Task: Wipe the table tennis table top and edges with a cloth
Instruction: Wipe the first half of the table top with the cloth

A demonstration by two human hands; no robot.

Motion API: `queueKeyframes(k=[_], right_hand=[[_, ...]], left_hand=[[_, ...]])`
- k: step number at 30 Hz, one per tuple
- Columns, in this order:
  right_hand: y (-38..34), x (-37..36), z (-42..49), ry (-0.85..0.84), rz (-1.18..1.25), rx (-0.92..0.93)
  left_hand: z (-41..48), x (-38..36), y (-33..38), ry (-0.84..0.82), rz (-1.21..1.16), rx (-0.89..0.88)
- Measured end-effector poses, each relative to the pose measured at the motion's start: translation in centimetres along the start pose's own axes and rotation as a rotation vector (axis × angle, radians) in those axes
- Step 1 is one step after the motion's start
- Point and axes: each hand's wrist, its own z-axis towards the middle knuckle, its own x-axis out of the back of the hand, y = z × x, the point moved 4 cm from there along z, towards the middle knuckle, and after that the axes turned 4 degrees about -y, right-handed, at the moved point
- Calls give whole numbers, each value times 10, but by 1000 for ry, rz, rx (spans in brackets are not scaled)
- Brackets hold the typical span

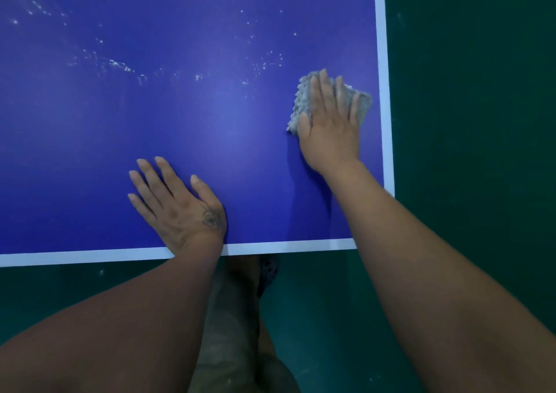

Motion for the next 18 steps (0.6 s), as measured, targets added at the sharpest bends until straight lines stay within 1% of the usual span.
queueKeyframes(k=[2,5,8,10,13,18], right_hand=[[-11,-9,-34,23,-18,25],[-19,-38,-111,59,-31,93],[-2,-62,-176,55,7,65],[19,-64,-191,26,26,32],[45,-47,-167,15,8,29],[75,-9,-49,71,-26,-70]], left_hand=[[0,0,0,-5,-11,-5],[-1,0,-1,-3,-18,4],[0,0,0,7,-22,-6],[1,0,0,1,-19,1],[0,0,1,-2,-22,-4],[1,-3,-1,25,-10,-8]])
